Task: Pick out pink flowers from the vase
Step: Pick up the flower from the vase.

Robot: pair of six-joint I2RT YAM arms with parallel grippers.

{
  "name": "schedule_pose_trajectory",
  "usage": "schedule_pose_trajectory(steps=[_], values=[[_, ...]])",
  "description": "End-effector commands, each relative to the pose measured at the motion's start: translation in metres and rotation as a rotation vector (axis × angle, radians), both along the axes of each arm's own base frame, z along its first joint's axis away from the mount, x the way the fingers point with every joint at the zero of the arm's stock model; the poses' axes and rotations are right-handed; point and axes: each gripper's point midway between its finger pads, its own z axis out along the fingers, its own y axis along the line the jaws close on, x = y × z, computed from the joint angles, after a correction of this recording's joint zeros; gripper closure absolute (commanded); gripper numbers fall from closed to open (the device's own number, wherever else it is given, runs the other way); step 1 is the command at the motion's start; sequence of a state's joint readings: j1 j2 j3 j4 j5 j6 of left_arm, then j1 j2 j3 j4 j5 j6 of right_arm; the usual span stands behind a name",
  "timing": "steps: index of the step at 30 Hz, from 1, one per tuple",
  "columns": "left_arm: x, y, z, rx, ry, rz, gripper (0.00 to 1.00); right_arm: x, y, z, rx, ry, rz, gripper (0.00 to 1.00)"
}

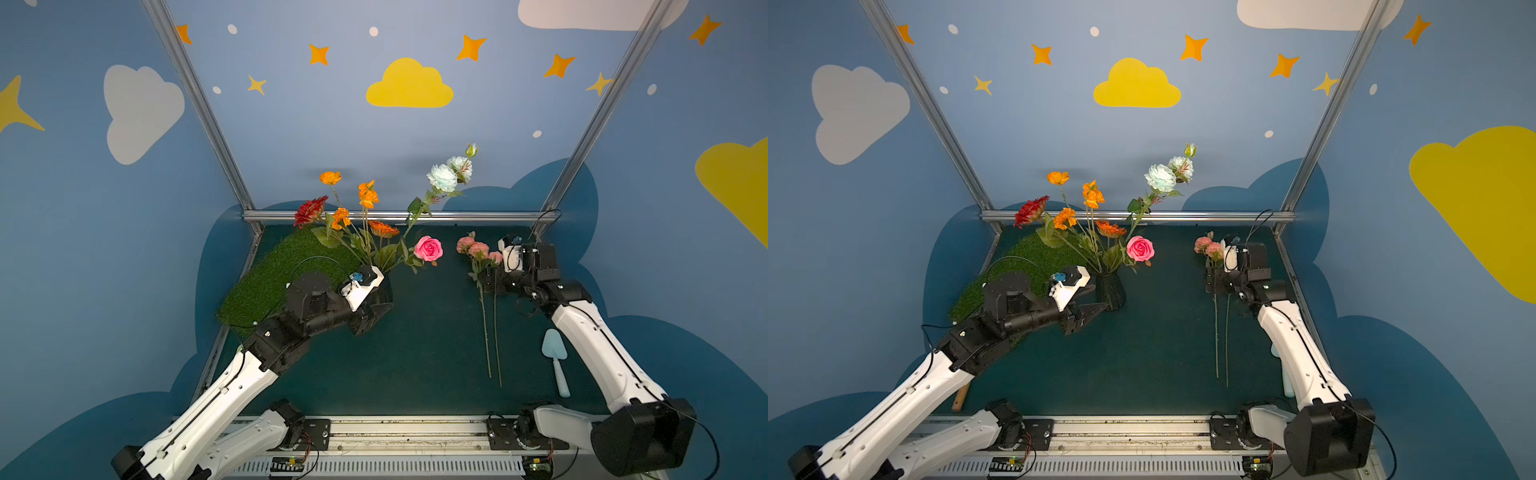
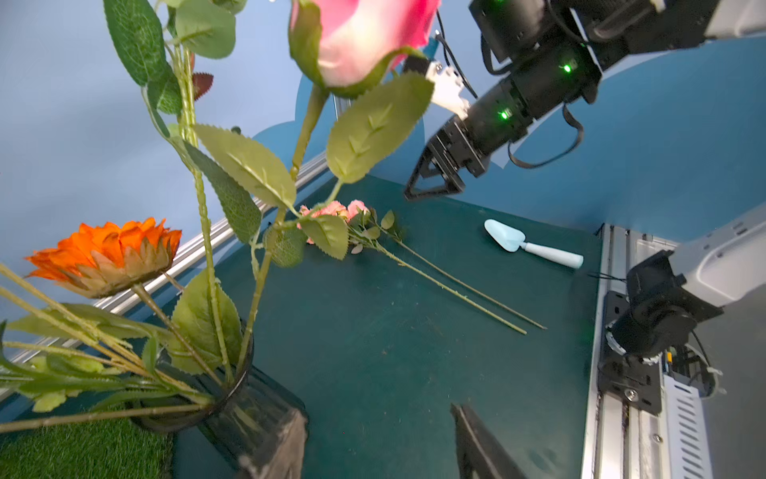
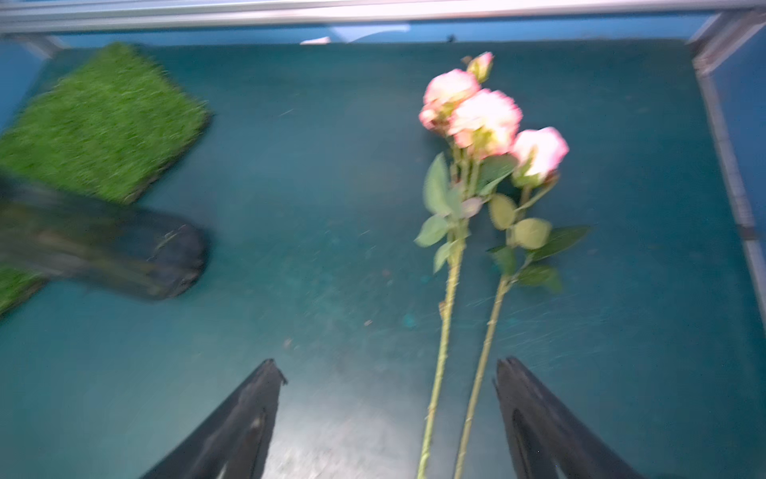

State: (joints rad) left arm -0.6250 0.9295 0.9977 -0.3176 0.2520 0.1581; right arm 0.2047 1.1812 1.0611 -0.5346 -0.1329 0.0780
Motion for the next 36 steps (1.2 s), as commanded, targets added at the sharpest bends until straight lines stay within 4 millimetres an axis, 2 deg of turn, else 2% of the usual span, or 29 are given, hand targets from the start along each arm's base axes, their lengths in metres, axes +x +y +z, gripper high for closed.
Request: schedule_pose_trajectory(steps=[1,4,9,13,17,26,28,36], values=[[0.014,-0.005,0.014,-0.032,-0.064,0.032,0.41,-0.029,0.032,0.011,0.098,-0.033,0.161,0.11],[0.024,-0.005,0.013,-0.03,-0.09,0.067,0.43,-0.052,0.049,0.025,0.127,-0.122,0.265,0.08],[0.032,-0.009,0.015,-0.043,-0.113,0.077,0.48,-0.088,0.059,0.044,0.214,-0.207,0.35,0.08],[0.041,-0.012,0.015,-0.025,-0.135,0.095,0.5,-0.107,0.065,0.045,0.274,-0.25,0.395,0.07],[0.05,-0.017,0.014,0.005,-0.157,0.107,0.52,-0.117,0.067,0.038,0.295,-0.234,0.398,0.07],[0.069,-0.024,0.015,0.012,-0.217,0.142,0.58,-0.137,0.085,0.05,0.378,-0.293,0.492,0.07],[0.073,-0.027,0.013,0.021,-0.224,0.142,0.6,-0.138,0.085,0.039,0.364,-0.281,0.483,0.08],[0.088,-0.036,0.005,0.047,-0.251,0.146,0.61,-0.156,0.098,0.047,0.384,-0.321,0.581,0.08]])
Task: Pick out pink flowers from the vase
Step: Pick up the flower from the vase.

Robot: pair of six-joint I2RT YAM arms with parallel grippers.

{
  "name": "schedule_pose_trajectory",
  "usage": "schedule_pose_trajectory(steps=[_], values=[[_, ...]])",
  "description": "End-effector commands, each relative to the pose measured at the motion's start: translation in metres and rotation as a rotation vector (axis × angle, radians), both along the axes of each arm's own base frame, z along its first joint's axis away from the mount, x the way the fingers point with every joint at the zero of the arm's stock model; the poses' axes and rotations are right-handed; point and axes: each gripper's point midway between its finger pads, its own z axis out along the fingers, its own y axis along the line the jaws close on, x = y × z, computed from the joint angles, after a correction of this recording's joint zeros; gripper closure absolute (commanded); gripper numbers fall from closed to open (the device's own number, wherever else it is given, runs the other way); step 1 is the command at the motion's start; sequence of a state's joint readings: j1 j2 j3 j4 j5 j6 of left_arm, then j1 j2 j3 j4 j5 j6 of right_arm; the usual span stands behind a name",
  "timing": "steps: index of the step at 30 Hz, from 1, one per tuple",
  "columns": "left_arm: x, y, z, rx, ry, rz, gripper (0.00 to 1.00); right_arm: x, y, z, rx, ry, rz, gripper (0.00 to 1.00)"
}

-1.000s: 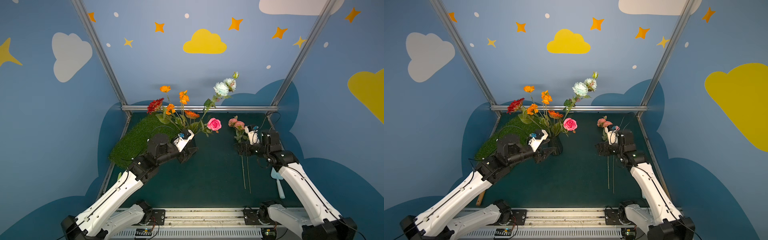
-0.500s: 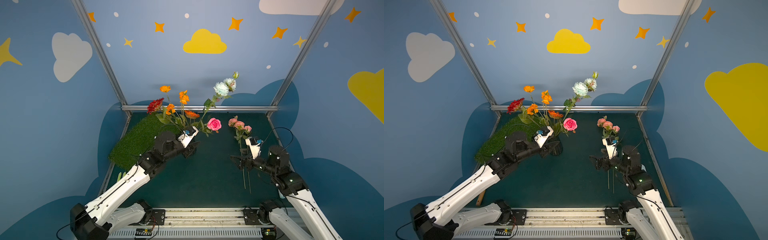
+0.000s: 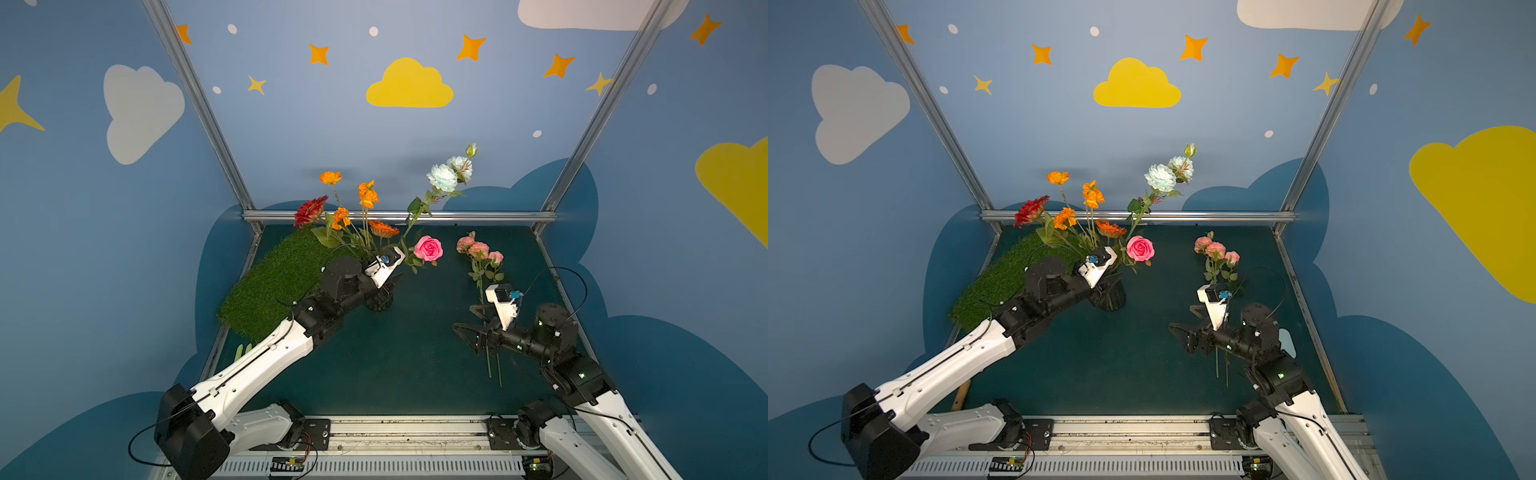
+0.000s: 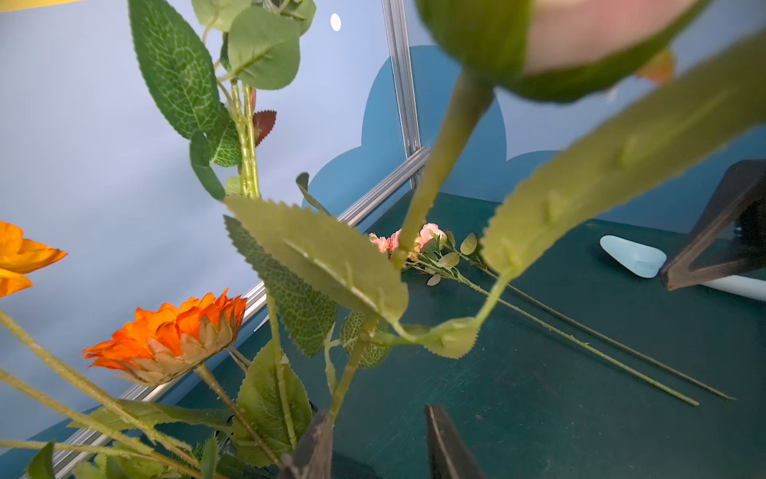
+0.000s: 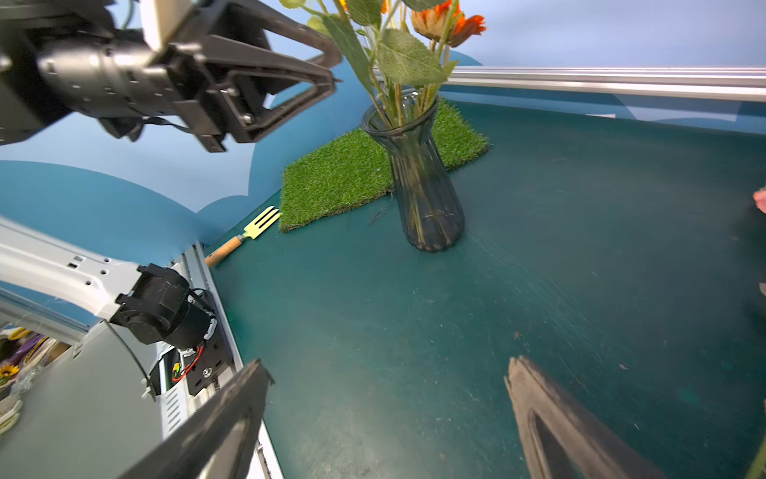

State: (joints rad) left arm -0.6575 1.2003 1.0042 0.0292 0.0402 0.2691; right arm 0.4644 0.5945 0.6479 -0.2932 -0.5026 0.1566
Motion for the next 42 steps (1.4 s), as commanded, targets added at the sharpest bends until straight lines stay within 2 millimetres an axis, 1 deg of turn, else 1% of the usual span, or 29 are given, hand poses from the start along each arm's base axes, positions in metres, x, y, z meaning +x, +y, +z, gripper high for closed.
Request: schedule_pose_trajectory(steps=[1,10,13,17,19,23,26,29,33,42], values=[[0.008,-0.003,0.019,-0.016,-0.072,0.009,0.61,-0.007,0.007,0.009,0.024,-0.048,0.045,0.08],[0.018,-0.007,0.023,-0.008,-0.104,0.018,0.62,-0.01,0.022,0.015,0.017,-0.065,0.105,0.08],[0.02,-0.007,0.025,-0.01,-0.111,0.018,0.63,-0.013,0.027,0.02,0.025,-0.092,0.121,0.07],[0.021,-0.008,0.023,-0.002,-0.103,0.012,0.66,-0.014,0.031,0.02,0.019,-0.105,0.129,0.07],[0.019,-0.009,0.024,-0.006,-0.102,0.003,0.69,-0.014,0.031,0.035,0.034,-0.141,0.12,0.07],[0.018,-0.008,0.023,-0.004,-0.101,-0.003,0.71,-0.016,0.035,0.045,0.042,-0.172,0.138,0.07],[0.017,-0.009,0.022,-0.005,-0.1,-0.015,0.75,-0.016,0.039,0.051,0.044,-0.188,0.148,0.08],[0.017,-0.009,0.022,-0.005,-0.099,-0.015,0.78,-0.014,0.043,0.049,0.032,-0.178,0.155,0.08],[0.011,-0.01,0.024,-0.017,-0.111,-0.038,0.82,-0.013,0.046,0.042,0.021,-0.166,0.157,0.07],[0.01,-0.006,0.029,-0.019,-0.128,-0.037,0.89,-0.013,0.047,0.039,0.006,-0.162,0.147,0.07]])
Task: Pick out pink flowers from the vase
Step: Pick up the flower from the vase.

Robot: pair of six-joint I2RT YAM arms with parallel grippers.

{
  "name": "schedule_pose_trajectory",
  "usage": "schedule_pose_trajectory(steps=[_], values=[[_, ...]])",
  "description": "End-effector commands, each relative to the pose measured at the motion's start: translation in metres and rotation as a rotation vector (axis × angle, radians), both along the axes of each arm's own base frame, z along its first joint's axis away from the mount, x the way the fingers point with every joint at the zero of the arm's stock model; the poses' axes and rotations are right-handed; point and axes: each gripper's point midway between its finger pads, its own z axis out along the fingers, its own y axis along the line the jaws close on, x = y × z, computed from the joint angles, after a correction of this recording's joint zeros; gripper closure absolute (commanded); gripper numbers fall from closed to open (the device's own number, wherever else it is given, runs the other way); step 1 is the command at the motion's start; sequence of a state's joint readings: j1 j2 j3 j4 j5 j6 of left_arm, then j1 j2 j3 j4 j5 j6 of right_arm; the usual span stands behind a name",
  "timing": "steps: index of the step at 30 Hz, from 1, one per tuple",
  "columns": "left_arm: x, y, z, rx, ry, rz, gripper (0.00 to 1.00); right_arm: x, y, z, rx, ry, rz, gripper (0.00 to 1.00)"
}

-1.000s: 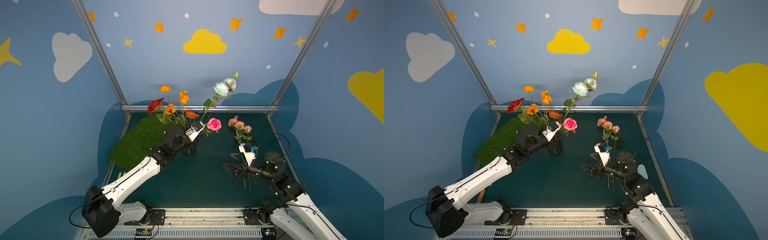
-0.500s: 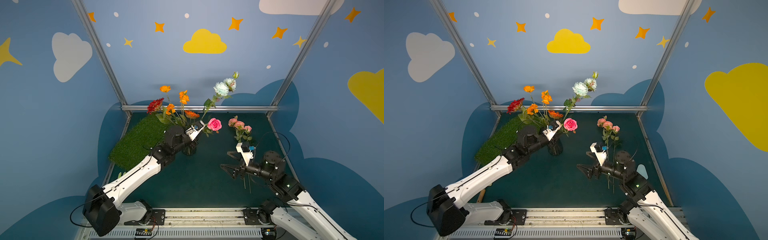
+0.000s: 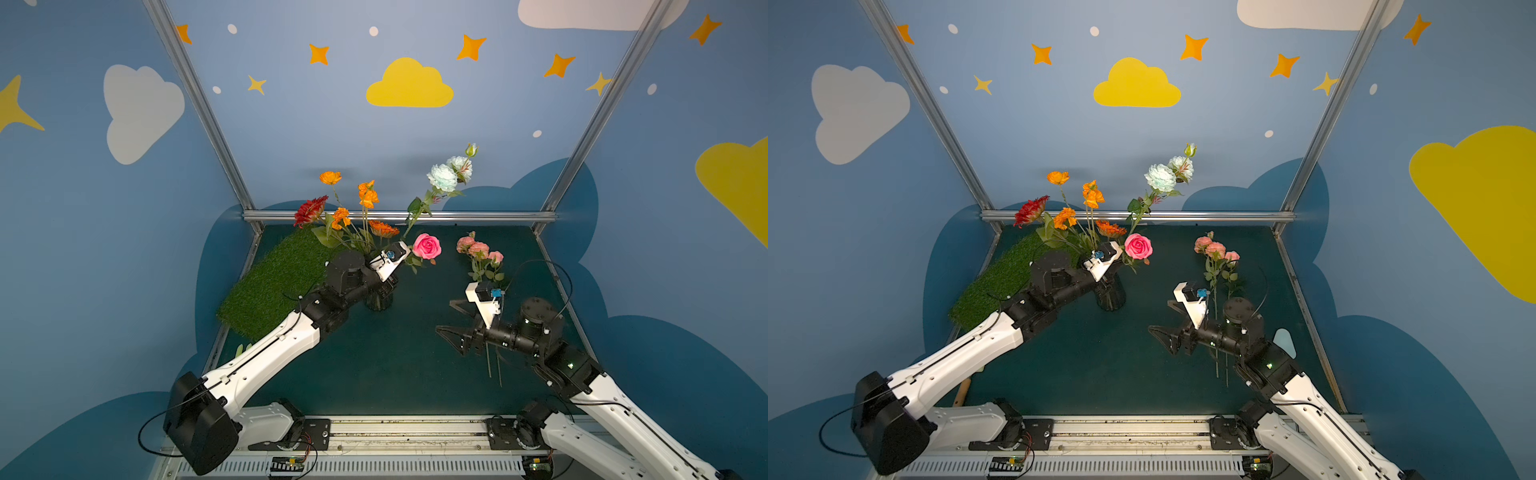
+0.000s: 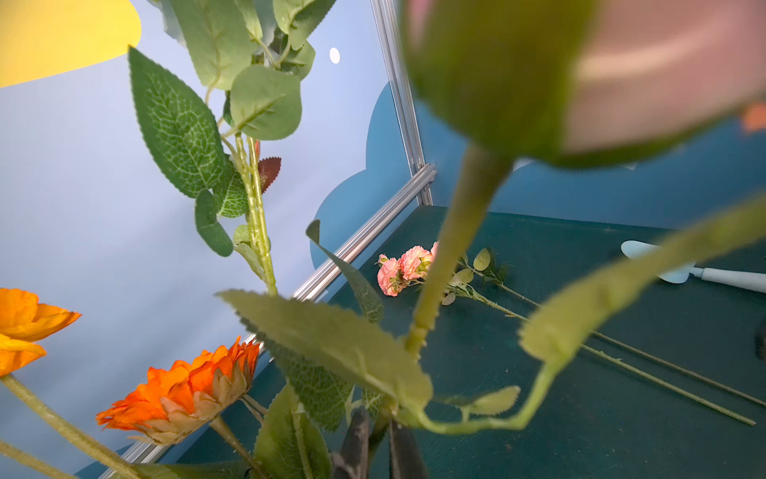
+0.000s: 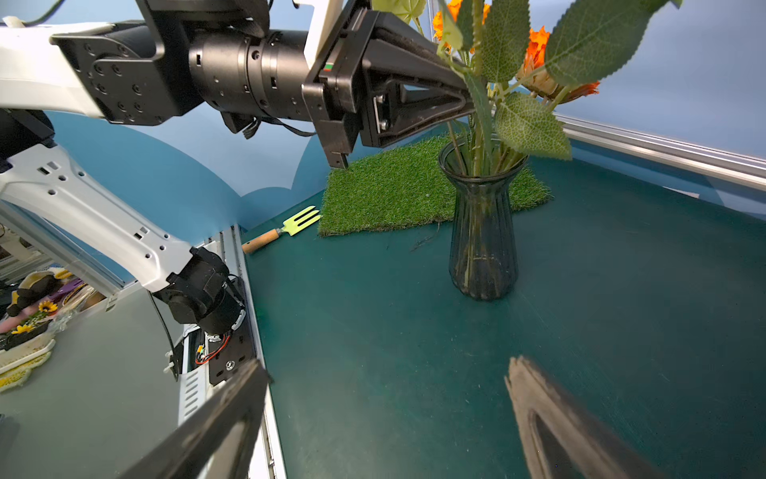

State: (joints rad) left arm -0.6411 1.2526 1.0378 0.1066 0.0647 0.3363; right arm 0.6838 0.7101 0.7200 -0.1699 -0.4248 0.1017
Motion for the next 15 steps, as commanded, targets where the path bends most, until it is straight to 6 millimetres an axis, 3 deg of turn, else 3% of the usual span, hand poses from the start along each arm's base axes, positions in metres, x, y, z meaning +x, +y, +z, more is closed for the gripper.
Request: schedule_pose_trajectory(steps=[1,15], values=[[-0.004,0.002,0.016,-0.025,-0.042,-0.015,0.9,0.0,-0.001,0.01,0.008,-0.033,-0.009,0.07],[0.0,0.02,0.036,-0.062,-0.069,0.074,0.97,-0.002,0.001,0.008,-0.001,-0.032,-0.006,0.07]])
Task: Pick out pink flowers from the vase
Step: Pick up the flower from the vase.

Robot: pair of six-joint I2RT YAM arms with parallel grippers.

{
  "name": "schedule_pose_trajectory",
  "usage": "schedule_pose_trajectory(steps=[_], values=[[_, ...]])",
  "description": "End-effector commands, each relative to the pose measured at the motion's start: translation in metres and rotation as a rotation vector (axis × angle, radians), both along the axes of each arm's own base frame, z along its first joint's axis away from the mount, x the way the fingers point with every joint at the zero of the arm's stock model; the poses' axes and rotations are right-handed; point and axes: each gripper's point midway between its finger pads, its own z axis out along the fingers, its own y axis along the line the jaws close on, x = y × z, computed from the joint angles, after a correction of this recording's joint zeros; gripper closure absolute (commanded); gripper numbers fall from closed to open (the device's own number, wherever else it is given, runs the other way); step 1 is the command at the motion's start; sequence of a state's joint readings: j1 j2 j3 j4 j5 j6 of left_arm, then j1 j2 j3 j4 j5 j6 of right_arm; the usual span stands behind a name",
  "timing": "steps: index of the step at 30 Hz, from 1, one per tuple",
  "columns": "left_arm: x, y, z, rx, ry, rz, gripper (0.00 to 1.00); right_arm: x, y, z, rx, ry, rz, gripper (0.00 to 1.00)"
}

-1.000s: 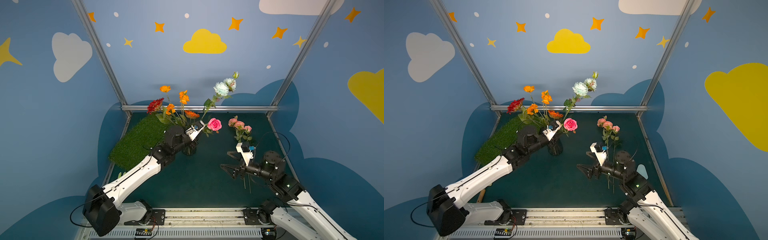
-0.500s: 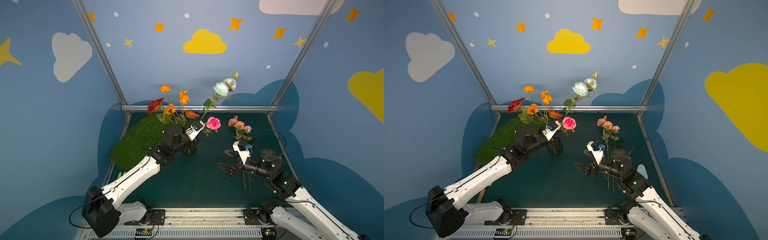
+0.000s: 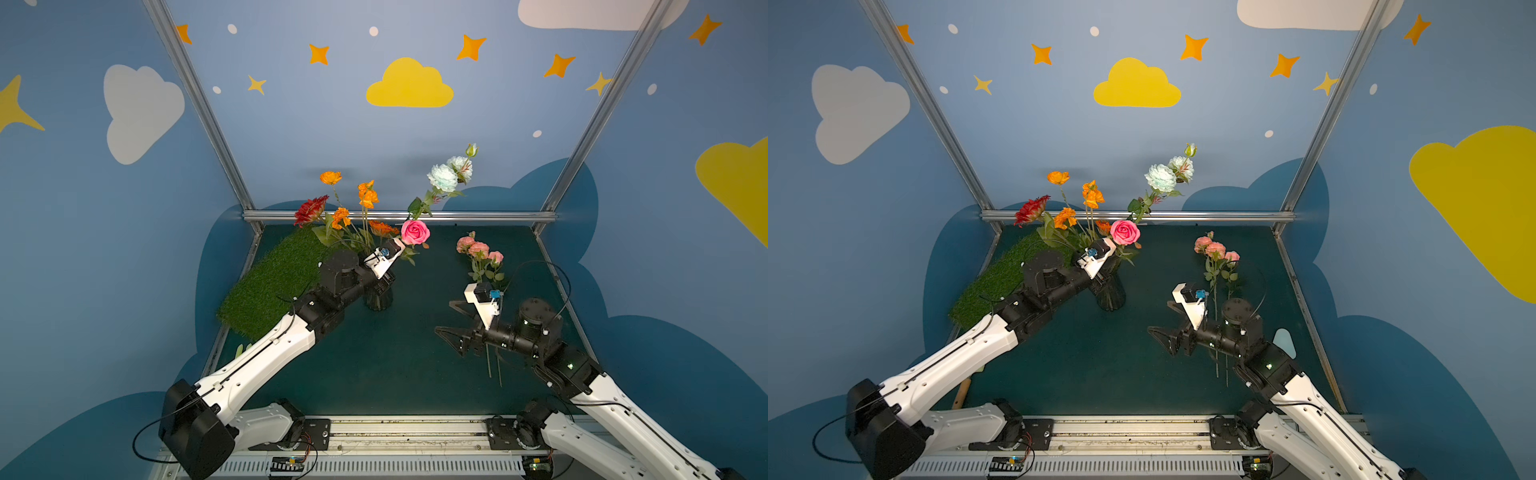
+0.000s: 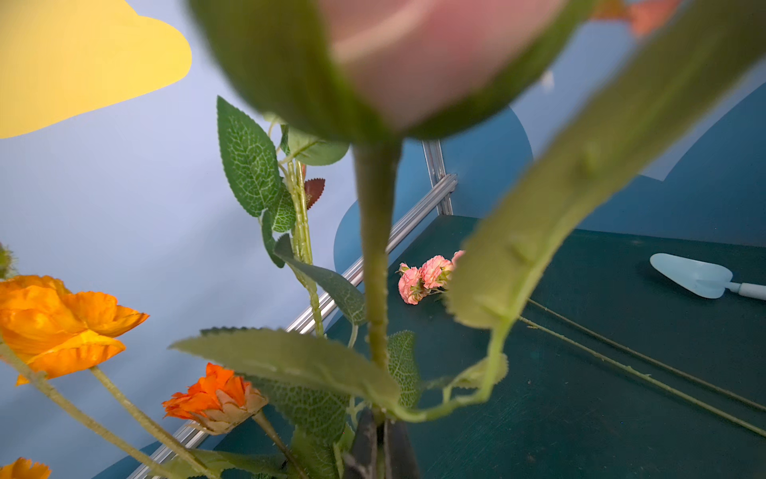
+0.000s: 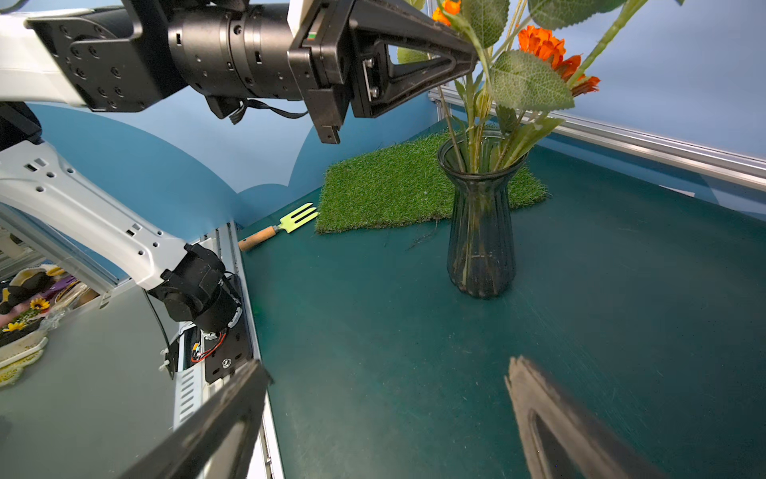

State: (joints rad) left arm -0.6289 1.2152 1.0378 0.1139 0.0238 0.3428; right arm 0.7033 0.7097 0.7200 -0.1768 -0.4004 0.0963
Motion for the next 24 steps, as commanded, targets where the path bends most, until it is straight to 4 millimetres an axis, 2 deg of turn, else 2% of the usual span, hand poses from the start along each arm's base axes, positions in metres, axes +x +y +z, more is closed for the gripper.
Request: schedule_pose_trajectory(steps=[1,11,24], values=[[-0.001,0.008,0.022,-0.053,-0.028,0.029,0.98,-0.001,-0.001,0.011,0.011,-0.027,-0.004,0.07],[0.003,0.022,0.049,-0.092,-0.061,0.102,0.98,-0.005,0.0,0.011,0.007,-0.031,-0.002,0.07],[-0.002,0.04,0.101,-0.184,-0.113,0.169,0.98,-0.007,0.003,0.01,-0.001,-0.042,0.002,0.07]])
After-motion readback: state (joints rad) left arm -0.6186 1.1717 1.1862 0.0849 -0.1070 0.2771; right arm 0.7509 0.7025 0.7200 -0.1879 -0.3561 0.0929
